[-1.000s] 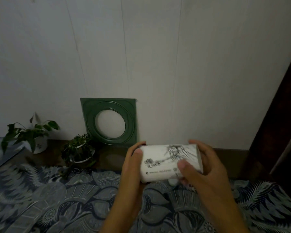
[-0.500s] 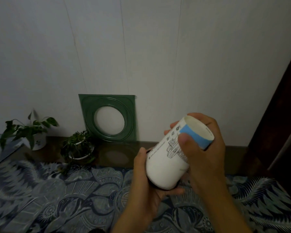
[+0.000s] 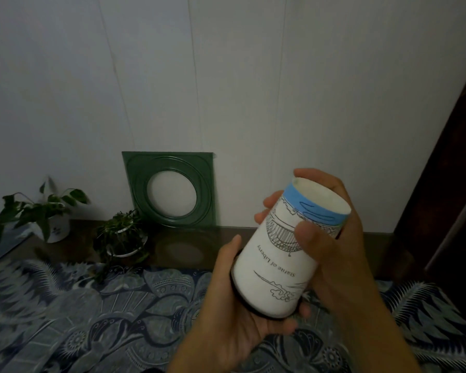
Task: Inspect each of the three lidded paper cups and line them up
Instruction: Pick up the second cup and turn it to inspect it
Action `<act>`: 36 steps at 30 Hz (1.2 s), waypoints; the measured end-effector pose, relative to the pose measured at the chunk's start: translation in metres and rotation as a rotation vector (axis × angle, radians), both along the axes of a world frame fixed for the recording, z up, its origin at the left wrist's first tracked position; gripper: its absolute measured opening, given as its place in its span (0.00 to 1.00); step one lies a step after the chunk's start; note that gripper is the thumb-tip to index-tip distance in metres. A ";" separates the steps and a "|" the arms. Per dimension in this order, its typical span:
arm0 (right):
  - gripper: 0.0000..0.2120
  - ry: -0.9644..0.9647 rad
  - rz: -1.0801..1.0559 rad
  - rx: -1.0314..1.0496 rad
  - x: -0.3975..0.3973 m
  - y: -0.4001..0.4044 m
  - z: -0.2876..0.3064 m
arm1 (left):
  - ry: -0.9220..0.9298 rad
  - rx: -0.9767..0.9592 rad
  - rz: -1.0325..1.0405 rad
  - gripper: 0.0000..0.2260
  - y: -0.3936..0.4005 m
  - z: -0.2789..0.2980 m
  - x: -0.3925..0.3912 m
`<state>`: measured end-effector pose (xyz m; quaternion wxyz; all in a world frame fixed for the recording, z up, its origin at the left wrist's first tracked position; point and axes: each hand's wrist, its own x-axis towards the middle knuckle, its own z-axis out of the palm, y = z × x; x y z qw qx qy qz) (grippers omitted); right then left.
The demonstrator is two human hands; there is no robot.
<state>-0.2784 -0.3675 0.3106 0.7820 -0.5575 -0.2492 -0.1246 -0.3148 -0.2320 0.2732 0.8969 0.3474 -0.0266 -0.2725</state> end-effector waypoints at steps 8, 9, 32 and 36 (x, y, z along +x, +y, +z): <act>0.33 0.063 -0.140 0.127 -0.006 0.010 0.003 | -0.088 0.094 0.203 0.30 -0.010 0.002 -0.001; 0.32 0.076 -0.161 0.152 -0.006 0.011 0.002 | -0.116 0.139 0.281 0.28 -0.012 0.002 -0.002; 0.37 0.028 -0.060 0.112 -0.015 0.005 0.012 | -0.054 -0.103 0.188 0.22 -0.016 0.009 -0.007; 0.36 0.019 -0.195 0.156 -0.014 0.011 0.009 | -0.114 0.065 0.533 0.19 -0.023 0.012 0.000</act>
